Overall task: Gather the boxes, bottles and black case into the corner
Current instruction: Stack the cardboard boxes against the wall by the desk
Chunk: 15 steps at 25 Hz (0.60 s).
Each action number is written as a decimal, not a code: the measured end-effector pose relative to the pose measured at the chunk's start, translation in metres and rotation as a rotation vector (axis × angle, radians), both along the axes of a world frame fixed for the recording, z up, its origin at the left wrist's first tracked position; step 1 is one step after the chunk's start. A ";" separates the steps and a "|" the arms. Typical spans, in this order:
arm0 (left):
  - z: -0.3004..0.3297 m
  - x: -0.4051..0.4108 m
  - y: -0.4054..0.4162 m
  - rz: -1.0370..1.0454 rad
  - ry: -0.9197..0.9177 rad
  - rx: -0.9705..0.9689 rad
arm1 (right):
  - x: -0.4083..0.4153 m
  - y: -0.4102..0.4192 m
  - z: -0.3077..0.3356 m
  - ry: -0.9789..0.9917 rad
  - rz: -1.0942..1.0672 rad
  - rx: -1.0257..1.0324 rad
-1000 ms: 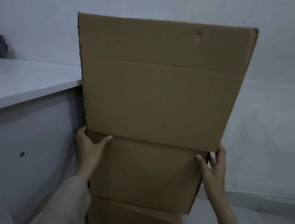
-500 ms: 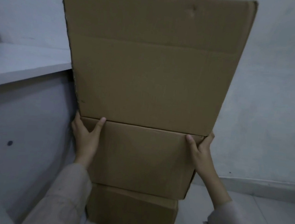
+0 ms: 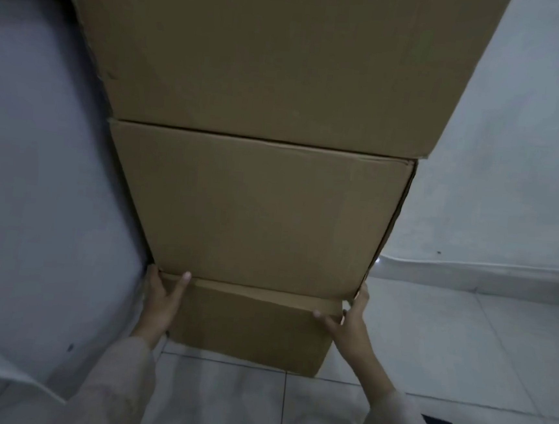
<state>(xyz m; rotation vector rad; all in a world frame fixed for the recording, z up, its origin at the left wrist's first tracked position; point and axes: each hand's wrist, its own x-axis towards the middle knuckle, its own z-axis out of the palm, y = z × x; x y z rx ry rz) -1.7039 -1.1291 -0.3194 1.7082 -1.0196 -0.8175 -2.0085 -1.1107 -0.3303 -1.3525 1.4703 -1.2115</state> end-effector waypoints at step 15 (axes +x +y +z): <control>-0.037 -0.016 -0.024 0.156 0.014 -0.177 | 0.003 -0.010 -0.027 0.031 -0.338 -0.063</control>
